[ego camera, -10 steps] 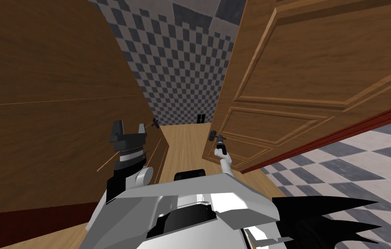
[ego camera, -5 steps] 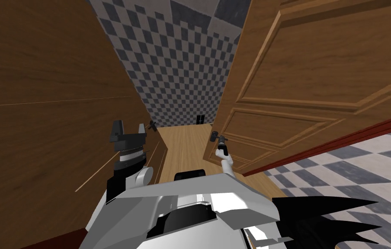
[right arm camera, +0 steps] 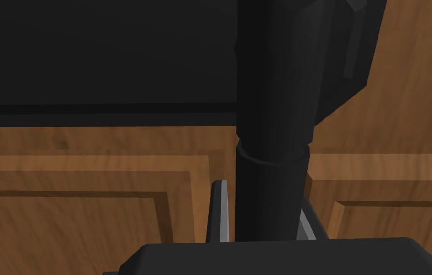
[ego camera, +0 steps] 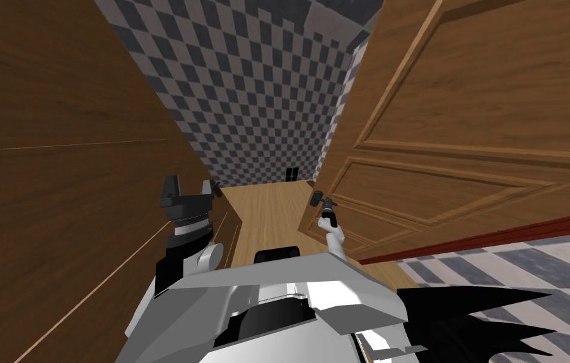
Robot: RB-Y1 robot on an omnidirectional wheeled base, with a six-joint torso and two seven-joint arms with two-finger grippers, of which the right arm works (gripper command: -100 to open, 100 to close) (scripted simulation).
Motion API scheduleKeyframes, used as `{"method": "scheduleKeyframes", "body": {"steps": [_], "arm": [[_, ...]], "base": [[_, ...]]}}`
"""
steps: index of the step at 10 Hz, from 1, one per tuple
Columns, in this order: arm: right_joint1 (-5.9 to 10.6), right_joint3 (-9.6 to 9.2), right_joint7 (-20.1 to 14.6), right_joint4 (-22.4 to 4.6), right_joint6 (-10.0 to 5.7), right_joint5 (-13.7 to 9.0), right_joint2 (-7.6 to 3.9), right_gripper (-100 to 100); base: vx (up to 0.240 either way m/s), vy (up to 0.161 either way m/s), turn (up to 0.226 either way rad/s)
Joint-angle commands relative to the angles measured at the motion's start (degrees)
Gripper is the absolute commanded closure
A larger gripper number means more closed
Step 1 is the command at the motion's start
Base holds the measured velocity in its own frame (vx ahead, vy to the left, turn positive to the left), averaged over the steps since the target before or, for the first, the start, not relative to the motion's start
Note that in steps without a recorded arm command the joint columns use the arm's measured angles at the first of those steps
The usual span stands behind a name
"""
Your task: Push the door open
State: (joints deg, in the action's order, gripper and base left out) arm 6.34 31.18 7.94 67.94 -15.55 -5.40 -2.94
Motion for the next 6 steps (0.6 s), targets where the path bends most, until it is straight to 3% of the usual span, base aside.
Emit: {"method": "scheduleKeyframes", "body": {"steps": [1, 6], "arm": [[0.18, 1.48, 0.3, 0.02, -0.91, -0.23, -1.19, 100], [-0.17, 5.26, 1.04, 0.7, -0.83, -0.86, -1.73, 100]], "base": [[0.223, -0.018, -0.037], [0.202, -0.004, -0.048]]}}
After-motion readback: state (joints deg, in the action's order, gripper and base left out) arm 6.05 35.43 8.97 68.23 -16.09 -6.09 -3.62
